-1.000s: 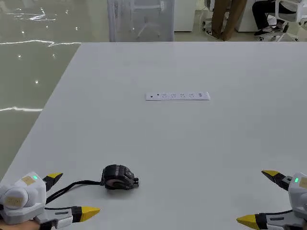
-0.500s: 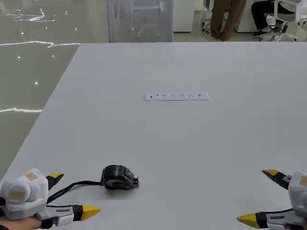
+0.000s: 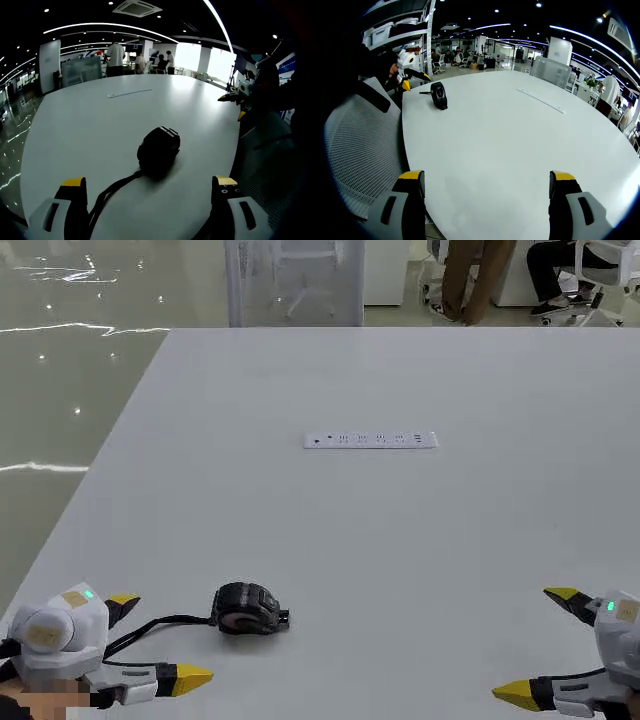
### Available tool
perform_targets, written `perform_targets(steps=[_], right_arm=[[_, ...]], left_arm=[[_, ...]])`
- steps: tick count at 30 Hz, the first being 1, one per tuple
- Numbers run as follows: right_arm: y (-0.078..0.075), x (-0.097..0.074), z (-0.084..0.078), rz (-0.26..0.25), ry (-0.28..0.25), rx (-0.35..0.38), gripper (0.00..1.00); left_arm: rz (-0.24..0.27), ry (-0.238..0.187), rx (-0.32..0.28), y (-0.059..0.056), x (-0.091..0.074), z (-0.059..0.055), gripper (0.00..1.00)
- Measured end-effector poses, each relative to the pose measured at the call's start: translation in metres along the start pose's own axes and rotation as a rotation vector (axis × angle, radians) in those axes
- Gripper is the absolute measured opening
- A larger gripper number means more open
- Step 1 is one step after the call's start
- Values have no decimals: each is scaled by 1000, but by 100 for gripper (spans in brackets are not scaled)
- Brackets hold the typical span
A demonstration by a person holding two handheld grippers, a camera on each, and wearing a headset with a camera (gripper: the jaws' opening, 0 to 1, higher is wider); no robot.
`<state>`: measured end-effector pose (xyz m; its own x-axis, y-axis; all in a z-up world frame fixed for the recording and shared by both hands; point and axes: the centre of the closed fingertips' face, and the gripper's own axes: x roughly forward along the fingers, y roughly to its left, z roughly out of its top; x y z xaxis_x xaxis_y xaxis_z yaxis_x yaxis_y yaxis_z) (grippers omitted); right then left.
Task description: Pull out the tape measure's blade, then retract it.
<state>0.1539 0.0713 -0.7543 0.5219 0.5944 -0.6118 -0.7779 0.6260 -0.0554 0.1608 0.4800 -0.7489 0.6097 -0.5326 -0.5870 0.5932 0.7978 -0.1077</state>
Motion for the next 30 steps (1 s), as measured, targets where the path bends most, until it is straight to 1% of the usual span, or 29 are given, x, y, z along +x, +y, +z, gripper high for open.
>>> perform_targets(steps=[2,4,5,6,8,9,10,11,12,13,14,15,16,18,21,22,24,27,29,30], right_arm=[[4,5,2,16,2,2,100],[8,10,5,29,4,-8,100],[9,12,6,34,6,-12,100],[10,15,7,40,7,-21,100],[12,18,11,48,1,-29,100],[14,20,14,55,-1,-34,100],[15,22,16,59,0,-41,100],[16,24,18,64,1,-51,100],[17,26,19,69,0,-57,100],[18,28,22,81,0,-68,100],[20,30,23,89,4,-79,100],[22,32,23,100,11,-100,100],[23,35,25,102,15,-128,100],[26,39,28,115,18,-143,100],[28,47,35,130,22,-167,100],[28,49,37,134,23,-169,100],[28,54,42,139,17,-173,100],[29,60,49,151,14,-181,100],[28,66,52,161,14,-192,100],[28,68,54,164,16,-195,100]], left_arm=[[-9,11,15,-1,3,2,99],[-1,78,59,1,5,-4,100],[-13,87,75,-1,6,-4,100],[-33,94,80,-5,8,-3,100],[-32,95,92,0,10,-1,100],[-22,94,112,5,12,1,100],[-27,95,119,5,13,3,100],[-41,100,126,4,15,4,99],[-67,101,130,1,16,6,97],[-85,114,138,-3,18,7,93],[-79,123,156,-1,19,7,91],[-72,132,184,0,20,9,91],[-83,135,194,-1,22,11,91],[-102,145,202,-4,25,13,91],[-144,193,295,-6,31,14,90],[-152,206,316,-7,32,15,90],[-168,210,340,-5,37,20,90],[-197,234,372,-5,42,24,90],[-223,250,387,-8,45,27,90],[-242,251,394,-10,46,28,90]])
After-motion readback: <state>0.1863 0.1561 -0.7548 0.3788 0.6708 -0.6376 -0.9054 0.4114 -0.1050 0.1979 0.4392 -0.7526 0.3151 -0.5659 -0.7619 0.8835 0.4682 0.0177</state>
